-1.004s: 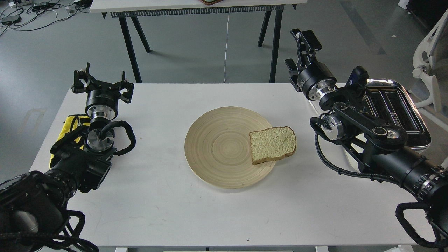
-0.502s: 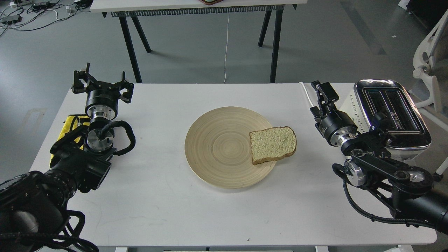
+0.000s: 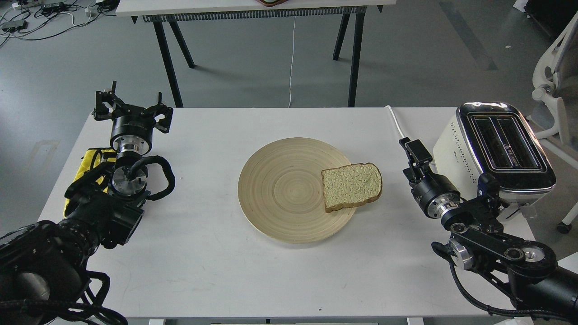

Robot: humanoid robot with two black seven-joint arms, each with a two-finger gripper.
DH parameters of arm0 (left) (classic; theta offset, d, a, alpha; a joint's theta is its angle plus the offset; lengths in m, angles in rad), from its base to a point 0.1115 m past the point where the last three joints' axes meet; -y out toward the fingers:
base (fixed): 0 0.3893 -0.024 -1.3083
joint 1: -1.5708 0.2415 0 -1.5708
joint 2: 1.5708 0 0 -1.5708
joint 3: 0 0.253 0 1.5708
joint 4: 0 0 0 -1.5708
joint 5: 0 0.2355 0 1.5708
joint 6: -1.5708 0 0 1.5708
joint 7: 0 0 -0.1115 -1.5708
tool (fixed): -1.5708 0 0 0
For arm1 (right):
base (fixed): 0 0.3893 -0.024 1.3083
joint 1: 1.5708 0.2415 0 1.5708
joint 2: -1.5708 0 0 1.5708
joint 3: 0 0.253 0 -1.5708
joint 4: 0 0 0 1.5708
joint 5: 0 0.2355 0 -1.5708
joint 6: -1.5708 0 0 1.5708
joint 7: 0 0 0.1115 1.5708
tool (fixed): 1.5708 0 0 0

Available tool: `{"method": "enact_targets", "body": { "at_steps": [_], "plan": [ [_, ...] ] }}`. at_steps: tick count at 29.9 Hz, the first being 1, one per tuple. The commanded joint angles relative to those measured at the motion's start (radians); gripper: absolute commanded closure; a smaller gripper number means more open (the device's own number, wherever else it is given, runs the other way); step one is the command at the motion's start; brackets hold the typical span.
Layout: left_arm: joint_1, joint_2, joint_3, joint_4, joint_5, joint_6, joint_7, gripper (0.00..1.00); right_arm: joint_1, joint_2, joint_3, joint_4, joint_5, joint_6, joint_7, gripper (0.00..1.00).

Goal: Put bread in toaster with right arm
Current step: 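Lower the right gripper onto the bread slice edge and close it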

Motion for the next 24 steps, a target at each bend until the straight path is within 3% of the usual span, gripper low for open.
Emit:
{"method": "enact_targets", "body": {
  "at_steps": [1,18,24],
  "plan": [
    [-0.001,0.000,0.000,0.000,0.000,0.000,0.000,0.00,-0.015,0.005,-0.017,-0.002,-0.001,-0.002,0.000,0.01],
    [0.000,-0.001,0.000,0.000,0.000,0.000,0.000,0.00,-0.031,0.142,-0.061,-0.056,-0.057,-0.034,0.000,0.03],
    [-0.001,0.000,0.000,0.000,0.000,0.000,0.000,0.00,-0.034,0.140,-0.066,-0.056,-0.062,-0.043,-0.002,0.32]
  ]
}}
